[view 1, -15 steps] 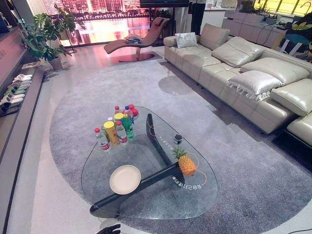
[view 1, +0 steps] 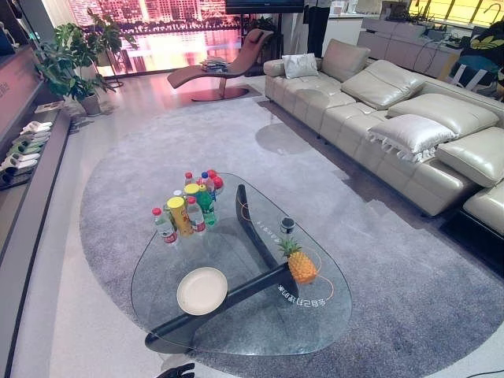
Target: Pick up the fruit to the plate
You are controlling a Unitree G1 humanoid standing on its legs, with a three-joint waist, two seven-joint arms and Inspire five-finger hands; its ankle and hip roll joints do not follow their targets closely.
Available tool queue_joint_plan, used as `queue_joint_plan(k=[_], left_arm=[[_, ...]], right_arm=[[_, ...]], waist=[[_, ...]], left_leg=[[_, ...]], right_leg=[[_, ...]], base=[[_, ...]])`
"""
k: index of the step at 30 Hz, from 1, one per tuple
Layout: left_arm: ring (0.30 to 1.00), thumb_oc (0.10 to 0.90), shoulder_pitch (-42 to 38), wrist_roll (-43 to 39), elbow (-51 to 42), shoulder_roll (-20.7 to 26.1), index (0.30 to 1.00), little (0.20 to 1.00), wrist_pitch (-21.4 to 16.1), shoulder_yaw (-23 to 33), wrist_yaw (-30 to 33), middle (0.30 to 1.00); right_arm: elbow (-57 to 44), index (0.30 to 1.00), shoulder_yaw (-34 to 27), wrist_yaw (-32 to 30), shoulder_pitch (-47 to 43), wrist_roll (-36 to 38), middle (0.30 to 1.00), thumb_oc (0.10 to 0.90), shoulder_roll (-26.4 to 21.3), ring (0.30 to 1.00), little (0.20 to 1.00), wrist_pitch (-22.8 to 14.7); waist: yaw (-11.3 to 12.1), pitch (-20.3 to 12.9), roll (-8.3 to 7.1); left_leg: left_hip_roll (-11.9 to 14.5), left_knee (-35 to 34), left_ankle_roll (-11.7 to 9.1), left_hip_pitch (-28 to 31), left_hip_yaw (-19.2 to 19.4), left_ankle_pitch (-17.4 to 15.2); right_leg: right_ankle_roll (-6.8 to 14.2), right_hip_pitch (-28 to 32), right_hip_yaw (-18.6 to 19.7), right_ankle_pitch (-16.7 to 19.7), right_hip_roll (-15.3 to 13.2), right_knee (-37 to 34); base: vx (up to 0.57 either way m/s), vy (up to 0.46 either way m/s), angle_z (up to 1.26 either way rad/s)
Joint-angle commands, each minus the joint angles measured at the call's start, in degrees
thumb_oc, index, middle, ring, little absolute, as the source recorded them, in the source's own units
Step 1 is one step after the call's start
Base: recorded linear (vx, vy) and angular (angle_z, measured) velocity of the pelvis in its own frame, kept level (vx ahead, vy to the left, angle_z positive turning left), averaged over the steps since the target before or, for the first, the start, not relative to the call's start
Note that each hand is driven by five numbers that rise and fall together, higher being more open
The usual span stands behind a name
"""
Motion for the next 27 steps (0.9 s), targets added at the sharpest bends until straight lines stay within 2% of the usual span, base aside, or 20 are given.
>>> queue_joint_plan(k=[1, 27], left_arm=[[0.9, 0.8, -4.9, 0.0, 3.4, 1.9, 0.9, 0.9, -1.3, 0.6, -0.3, 0.9], [0.9, 0.8, -4.7, -0.2, 3.3, 2.2, 0.9, 0.9, -0.8, 0.8, -0.2, 0.9]], right_arm=[[3.5, 0.9, -1.3, -0.6, -4.0, 0.5, 0.9, 0.8, 0.2, 0.9, 0.9, -0.9], [3.3, 0.9, -1.2, -0.2, -4.0, 0.2, 0.9, 0.8, -0.2, 0.9, 0.9, -0.7]], waist=[[1.1, 2.2, -0.12], [1.4, 2.6, -0.07]], left_leg=[[3.0, 0.3, 0.7, 0.5, 0.6, 1.4], [2.8, 0.3, 0.8, -0.1, -0.1, 1.4]], right_leg=[[2.4, 0.3, -2.6, 2.8, -4.9, 0.3], [2.3, -0.1, -2.6, 2.8, -4.8, 0.3]], base=[[0.0, 0.0, 0.0], [0.0, 0.0, 0.0]])
